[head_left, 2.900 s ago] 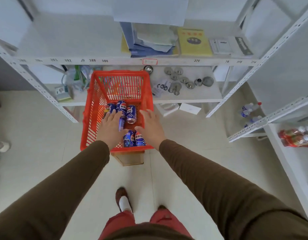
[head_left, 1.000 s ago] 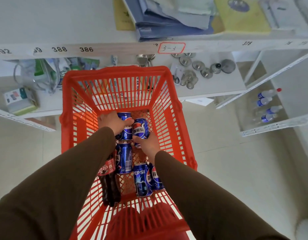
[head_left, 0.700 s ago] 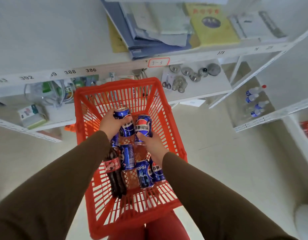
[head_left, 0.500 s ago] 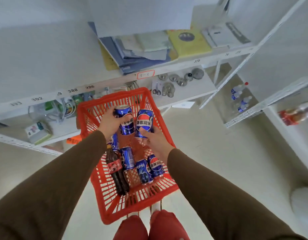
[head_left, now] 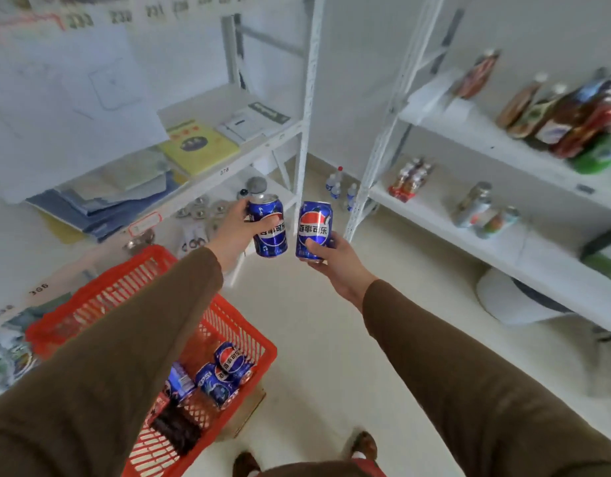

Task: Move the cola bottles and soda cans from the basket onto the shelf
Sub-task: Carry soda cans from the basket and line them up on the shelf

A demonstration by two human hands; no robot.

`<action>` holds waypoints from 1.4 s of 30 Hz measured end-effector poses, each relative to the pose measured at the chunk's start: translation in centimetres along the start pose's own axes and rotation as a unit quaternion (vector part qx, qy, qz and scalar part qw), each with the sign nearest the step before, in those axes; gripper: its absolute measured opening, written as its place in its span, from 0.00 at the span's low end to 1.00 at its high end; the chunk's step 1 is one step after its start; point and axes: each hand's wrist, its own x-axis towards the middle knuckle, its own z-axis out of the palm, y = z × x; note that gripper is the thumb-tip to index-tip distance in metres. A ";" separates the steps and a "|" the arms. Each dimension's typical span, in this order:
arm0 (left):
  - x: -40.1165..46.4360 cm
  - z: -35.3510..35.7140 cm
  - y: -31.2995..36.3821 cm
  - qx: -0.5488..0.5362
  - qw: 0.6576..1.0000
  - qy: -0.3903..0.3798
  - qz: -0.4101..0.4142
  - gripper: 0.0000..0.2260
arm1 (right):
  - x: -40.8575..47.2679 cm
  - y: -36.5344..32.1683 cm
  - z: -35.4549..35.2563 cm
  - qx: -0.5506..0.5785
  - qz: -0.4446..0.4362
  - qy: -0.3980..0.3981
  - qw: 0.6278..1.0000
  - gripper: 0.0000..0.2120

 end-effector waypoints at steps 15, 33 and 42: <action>0.6 45.1 10.4 0.034 0.958 -0.276 0.074 0.24 | -13.0 -8.6 -40.8 0.004 -0.140 0.218 0.966 0.27; 7.2 84.2 15.0 0.066 0.880 -0.462 0.086 0.25 | -15.5 -13.1 -74.4 0.051 -0.143 0.401 0.903 0.26; 9.7 101.9 17.8 0.081 0.855 -0.501 0.106 0.25 | -16.1 -16.4 -90.8 0.072 -0.148 0.439 0.883 0.27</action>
